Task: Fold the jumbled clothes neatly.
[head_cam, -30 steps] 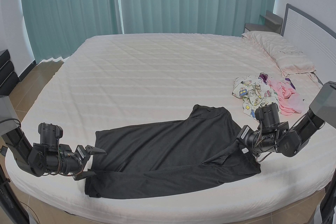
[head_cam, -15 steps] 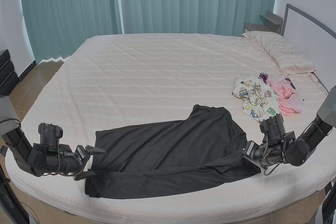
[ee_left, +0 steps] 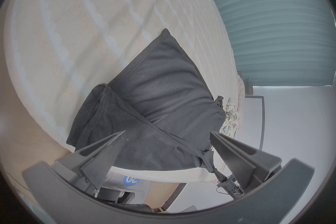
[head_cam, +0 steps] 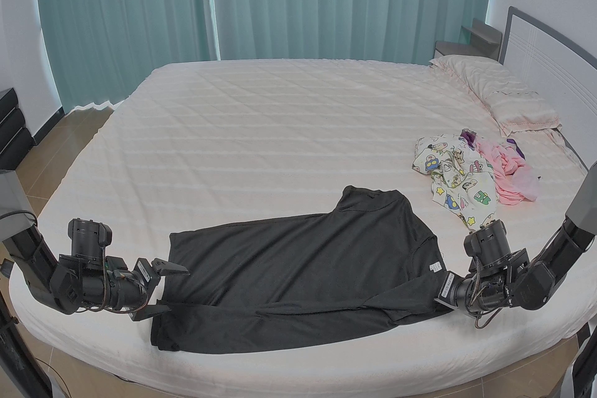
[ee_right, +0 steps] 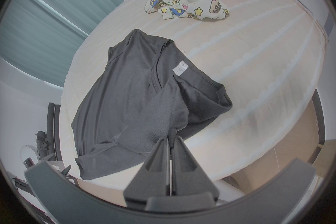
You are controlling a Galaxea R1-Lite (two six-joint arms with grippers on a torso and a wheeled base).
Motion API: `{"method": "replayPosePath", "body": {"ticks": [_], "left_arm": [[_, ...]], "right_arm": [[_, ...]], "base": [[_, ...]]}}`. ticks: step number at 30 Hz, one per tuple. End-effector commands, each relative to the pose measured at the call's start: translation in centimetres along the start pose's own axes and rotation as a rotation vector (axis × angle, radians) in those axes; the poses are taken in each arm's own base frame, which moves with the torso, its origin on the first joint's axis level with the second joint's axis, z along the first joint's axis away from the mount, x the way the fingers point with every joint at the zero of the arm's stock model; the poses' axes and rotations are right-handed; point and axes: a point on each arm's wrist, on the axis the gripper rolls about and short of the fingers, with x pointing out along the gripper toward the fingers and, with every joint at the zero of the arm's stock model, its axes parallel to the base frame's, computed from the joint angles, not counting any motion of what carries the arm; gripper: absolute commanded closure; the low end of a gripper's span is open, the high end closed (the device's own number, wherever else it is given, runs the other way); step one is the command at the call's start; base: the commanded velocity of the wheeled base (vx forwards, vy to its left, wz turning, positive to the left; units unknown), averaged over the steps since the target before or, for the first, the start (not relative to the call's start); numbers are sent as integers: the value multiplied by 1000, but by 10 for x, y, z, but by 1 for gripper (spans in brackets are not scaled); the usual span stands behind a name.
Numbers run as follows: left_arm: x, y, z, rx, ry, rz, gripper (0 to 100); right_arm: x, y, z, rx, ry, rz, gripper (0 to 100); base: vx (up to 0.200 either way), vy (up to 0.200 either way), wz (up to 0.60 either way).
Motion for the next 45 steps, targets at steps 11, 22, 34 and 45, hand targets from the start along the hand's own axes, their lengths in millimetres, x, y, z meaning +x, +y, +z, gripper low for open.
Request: {"method": "replayPosePath", "body": {"ticks": [11,22,34,45], "left_arm": [[0,0,0,-1,0,0,0],[0,0,0,-1,1,1,0],[0,0,0,0,1,1,0],[0,0,0,0,1,1,0]], "right_arm": [[0,-10,-11,-56,39,-37,0],[34,-10,0,-22,-37,18,0],[67,-25,15,-122,-64,127,0],[71,-20,20,-118,-81,182,0]], "base": [[0,0,0],[0,0,0],[0,0,0],[0,0,0]]}}
